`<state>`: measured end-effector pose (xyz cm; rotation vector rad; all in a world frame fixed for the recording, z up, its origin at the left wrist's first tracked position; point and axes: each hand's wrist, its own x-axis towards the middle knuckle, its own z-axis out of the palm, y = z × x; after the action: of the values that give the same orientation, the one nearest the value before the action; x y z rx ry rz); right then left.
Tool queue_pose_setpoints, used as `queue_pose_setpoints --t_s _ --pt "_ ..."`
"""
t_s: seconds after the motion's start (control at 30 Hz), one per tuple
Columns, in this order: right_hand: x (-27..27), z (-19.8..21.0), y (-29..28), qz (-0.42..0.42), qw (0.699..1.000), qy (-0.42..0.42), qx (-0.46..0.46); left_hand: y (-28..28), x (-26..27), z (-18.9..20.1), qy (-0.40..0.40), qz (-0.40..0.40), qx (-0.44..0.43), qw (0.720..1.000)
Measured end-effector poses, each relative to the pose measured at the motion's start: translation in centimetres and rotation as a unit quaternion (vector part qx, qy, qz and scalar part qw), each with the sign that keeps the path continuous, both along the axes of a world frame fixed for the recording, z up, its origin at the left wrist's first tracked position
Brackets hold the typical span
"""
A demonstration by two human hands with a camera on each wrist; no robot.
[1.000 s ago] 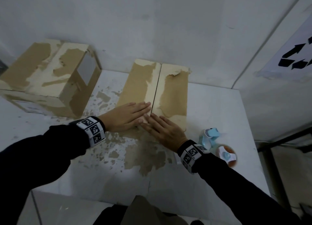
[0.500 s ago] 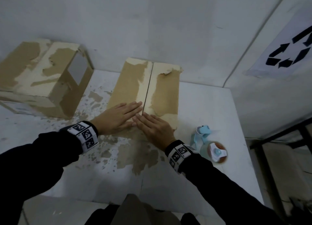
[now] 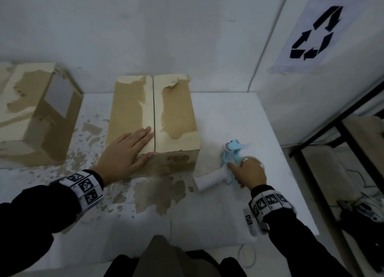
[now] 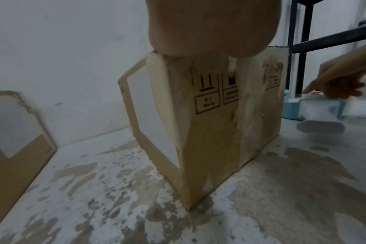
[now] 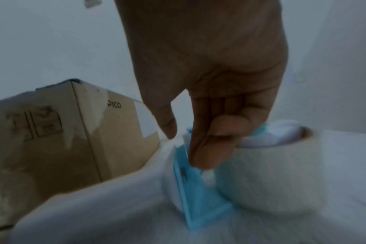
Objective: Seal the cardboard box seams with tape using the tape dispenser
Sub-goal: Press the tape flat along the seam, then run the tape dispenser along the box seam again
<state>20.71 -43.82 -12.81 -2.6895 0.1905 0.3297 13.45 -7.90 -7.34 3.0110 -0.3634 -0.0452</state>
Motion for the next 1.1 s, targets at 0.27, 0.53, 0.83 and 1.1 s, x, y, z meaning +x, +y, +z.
queue_pose_setpoints --t_s 0.27,0.53,0.83,1.1 --pt "-2.9 -0.2 4.0 -0.082 0.982 0.159 0.064 -0.1 -0.2 0.5 0.007 0.000 0.002 1.000" --pt "-3.7 -3.7 8.8 -0.299 0.931 0.081 0.193 -0.1 -0.3 0.5 0.017 0.005 0.004 1.000" --pt "-3.8 -0.8 10.3 -0.419 0.862 -0.082 0.274 0.6 0.0 0.6 0.038 -0.020 0.001 0.999" --pt "-1.9 4.7 10.3 -0.326 0.842 -0.259 0.343 1.3 1.9 3.0 0.109 -0.022 -0.232 0.966"
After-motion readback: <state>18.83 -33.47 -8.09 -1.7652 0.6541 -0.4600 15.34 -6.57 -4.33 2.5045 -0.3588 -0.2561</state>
